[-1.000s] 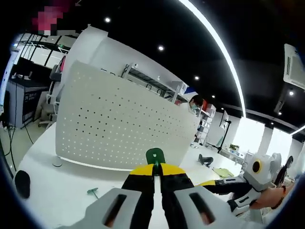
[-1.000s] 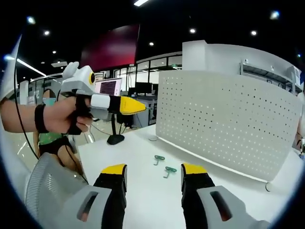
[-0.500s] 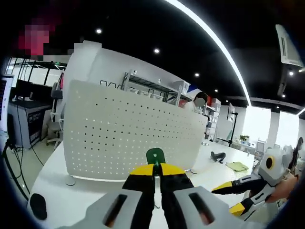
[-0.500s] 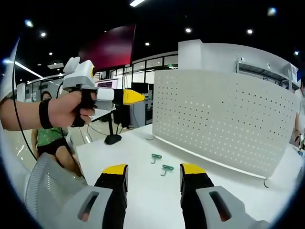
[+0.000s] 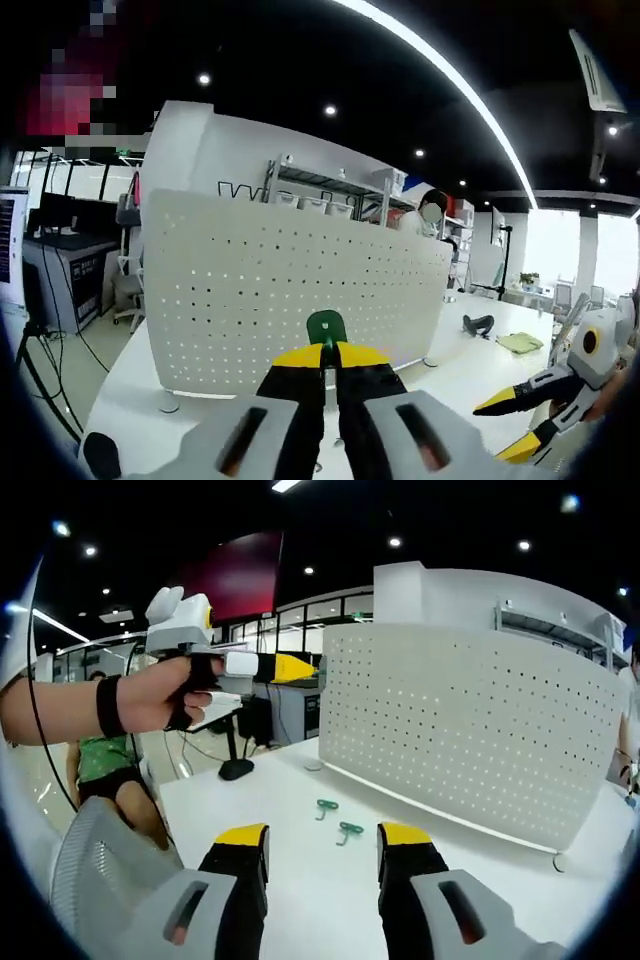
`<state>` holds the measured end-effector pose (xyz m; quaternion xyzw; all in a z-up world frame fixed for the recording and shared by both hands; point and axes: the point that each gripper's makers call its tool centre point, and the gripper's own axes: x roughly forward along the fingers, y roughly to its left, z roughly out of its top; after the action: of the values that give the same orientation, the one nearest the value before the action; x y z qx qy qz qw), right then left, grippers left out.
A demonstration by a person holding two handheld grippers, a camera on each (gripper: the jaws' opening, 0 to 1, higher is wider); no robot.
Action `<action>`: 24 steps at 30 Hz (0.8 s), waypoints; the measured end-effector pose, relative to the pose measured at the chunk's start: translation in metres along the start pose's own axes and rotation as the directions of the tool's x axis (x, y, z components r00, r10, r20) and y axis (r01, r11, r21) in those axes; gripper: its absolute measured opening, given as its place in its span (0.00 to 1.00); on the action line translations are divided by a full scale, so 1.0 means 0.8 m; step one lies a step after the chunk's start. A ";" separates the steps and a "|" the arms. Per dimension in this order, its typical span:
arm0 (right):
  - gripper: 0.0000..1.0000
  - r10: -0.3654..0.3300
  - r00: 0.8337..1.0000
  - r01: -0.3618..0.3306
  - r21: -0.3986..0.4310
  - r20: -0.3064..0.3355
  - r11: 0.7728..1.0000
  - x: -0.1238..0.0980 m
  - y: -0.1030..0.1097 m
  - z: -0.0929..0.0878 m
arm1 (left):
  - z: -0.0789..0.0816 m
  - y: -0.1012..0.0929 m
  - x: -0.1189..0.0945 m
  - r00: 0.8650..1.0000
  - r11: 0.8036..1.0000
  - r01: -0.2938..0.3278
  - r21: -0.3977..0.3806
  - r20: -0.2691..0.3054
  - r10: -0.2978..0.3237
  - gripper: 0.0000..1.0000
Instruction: Insert the hook assembly into the mounting plate slot until the hook locks in place.
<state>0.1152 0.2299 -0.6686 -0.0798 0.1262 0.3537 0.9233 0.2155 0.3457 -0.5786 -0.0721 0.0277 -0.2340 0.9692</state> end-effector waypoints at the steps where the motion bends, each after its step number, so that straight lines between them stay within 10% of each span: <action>1: 0.43 0.000 1.000 0.000 -0.003 -0.001 1.000 0.000 0.000 0.000 | 0.000 0.001 0.001 1.000 1.000 -0.001 0.004 -0.001 0.001 0.02; 24: 0.43 -0.017 1.000 0.017 0.020 0.001 1.000 -0.009 -0.006 -0.006 | 0.015 0.019 0.030 0.998 0.993 -0.059 0.098 0.003 0.059 0.02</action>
<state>0.1121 0.2206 -0.6709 -0.0714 0.1284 0.3447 0.9271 0.2445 0.3501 -0.5698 -0.0236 0.0182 -0.2064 0.9780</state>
